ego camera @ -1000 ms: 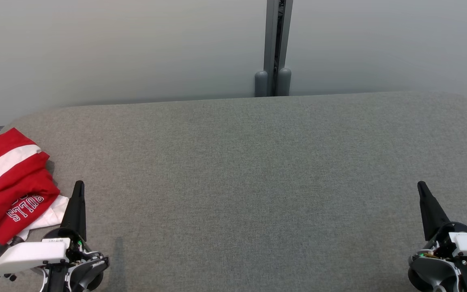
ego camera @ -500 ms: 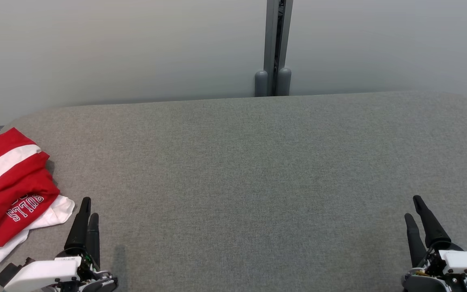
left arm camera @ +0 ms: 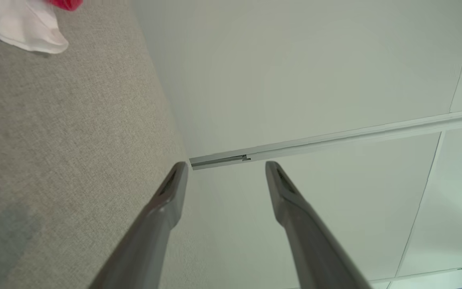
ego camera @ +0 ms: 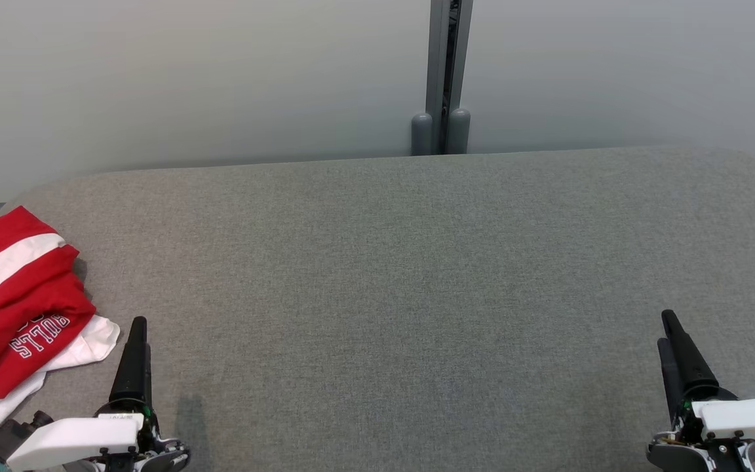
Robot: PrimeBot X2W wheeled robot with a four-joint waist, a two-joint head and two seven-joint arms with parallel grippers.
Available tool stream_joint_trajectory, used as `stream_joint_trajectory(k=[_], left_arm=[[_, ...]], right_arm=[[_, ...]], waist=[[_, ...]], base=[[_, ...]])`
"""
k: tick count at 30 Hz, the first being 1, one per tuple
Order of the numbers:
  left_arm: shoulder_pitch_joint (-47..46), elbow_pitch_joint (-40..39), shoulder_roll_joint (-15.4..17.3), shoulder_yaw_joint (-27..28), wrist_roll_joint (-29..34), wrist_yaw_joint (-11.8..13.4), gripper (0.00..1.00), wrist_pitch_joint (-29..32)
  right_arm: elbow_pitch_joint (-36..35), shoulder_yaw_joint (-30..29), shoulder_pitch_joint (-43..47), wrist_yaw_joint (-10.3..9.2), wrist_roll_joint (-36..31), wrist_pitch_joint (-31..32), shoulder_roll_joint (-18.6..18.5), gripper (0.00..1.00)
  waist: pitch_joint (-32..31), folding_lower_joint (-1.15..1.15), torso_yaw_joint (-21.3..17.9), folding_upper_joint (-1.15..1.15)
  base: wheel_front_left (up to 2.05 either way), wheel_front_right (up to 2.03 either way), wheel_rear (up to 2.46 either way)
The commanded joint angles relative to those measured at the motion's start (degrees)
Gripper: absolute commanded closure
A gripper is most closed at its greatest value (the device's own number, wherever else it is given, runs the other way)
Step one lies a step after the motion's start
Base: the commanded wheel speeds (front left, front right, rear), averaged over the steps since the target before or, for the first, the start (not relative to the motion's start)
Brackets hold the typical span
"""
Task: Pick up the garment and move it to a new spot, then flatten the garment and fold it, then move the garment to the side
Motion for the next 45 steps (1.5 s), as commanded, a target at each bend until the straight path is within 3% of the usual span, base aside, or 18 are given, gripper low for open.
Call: stream_joint_trajectory(k=[1, 16, 45], left_arm=[[-0.88, -0.89, 0.68, 0.27, 2.96, -0.12, 0.0, -0.66], [-0.21, -1.21, 0.81, 0.54, 24.62, 0.71, 0.0, -4.15], [0.72, 4.09, 1.07, -1.7, 50.67, 3.78, 0.0, -9.5]], right_arm=[[-1.24, 0.11, -0.79, 0.02, -2.46, -0.82, -0.76, 0.0], [-0.83, 0.46, -0.39, 0.04, -21.61, -4.32, -0.65, 0.0], [2.43, 3.11, 0.13, 0.08, -46.69, -9.71, -0.82, 0.0]], waist=[[0.0, 0.0, -0.01, 0.0], [-0.04, 0.0, -0.03, 0.0], [-0.52, 0.0, -0.09, 0.0]], base=[[0.0, 0.0, 0.0], [0.0, 0.0, 0.0], [0.0, 0.0, 0.0]])
